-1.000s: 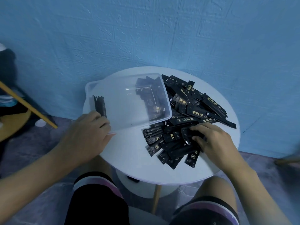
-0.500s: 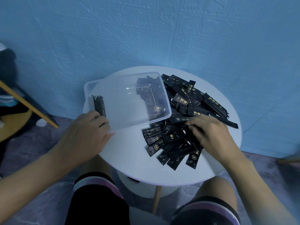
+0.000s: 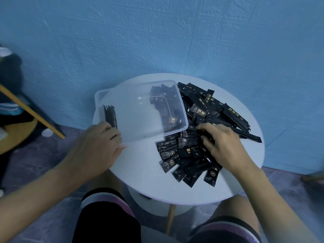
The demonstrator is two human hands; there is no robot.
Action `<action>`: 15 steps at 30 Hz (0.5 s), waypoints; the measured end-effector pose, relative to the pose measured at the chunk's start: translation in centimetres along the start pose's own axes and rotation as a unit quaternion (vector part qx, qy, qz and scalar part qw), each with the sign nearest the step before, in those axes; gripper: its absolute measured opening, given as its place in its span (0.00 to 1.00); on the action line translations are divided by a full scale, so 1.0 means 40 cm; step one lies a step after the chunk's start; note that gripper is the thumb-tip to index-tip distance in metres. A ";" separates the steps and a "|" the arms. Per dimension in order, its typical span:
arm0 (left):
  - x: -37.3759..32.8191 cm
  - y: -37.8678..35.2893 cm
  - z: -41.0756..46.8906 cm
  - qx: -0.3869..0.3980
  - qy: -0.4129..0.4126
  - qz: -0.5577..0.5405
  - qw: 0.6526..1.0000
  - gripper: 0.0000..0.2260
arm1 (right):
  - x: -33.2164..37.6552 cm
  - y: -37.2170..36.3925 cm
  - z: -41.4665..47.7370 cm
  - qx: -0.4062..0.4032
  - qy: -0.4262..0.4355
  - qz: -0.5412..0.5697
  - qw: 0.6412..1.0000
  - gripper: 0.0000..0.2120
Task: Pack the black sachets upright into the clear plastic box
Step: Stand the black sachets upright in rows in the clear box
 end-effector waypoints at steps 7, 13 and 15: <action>0.003 -0.001 0.000 0.010 0.000 0.006 1.000 0.20 | -0.012 -0.015 0.024 0.011 -0.008 -0.009 1.000 0.14; -0.001 0.000 -0.002 0.018 0.003 0.007 1.000 0.19 | -0.023 -0.027 0.040 0.024 -0.007 -0.007 1.000 0.13; 0.000 0.002 -0.002 0.020 0.006 0.003 1.000 0.19 | -0.027 -0.027 0.048 0.029 -0.007 -0.001 1.000 0.12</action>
Point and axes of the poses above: each hand's wrist, its own z-axis towards the middle knuckle, its own y-axis out of the back of the hand, x = y × z, the point moved 3 cm from there along z, towards the middle knuckle, and after that the axes turned 7 degrees about y, right-handed, at the moved point
